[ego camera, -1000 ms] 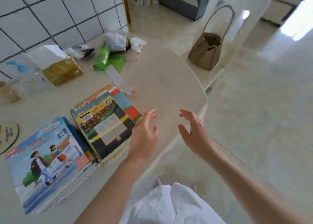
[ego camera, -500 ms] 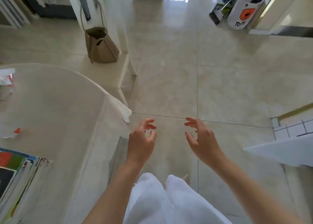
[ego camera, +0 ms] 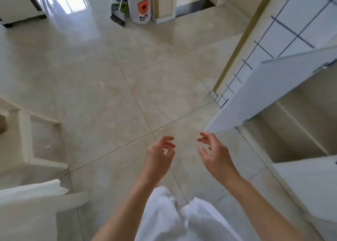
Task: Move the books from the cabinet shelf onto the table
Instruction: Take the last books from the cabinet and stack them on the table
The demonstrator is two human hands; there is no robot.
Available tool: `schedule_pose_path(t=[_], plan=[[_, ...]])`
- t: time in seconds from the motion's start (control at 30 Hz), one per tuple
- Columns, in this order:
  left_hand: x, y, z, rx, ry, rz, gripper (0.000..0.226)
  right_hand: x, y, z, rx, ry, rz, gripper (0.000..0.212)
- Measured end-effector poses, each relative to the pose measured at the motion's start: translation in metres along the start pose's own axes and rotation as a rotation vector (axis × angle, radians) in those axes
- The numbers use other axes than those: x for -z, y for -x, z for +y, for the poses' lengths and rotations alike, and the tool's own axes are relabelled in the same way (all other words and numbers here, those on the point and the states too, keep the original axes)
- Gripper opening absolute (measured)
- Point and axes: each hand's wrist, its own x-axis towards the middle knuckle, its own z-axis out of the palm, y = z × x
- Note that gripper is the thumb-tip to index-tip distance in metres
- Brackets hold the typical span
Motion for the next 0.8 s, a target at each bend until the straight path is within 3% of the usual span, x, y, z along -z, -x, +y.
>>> schedule_pose_path(t=[0.2,0.43,0.63,0.73,0.8], plan=[[-0.058,-0.112,0.059,-0.054,0.011,-0.284,0.038,0.069,-0.039,0.042,-0.253,-0.180,0.211,0.031],[-0.125,-0.257,0.179,-0.203,-0.041,-0.519,0.027,0.131,-0.123,0.058,-0.490,-0.392,0.441,0.030],[-0.206,-0.343,0.258,-0.344,-0.125,-0.772,0.014,0.175,-0.209,0.052,-0.575,-0.666,0.427,0.066],[-0.241,-0.356,0.284,-0.378,-0.205,-0.923,0.026,0.194,-0.243,0.055,-0.637,-0.789,0.382,0.086],[-0.255,-0.357,0.297,-0.363,-0.215,-1.031,0.032,0.204,-0.252,0.056,-0.637,-0.860,0.379,0.086]])
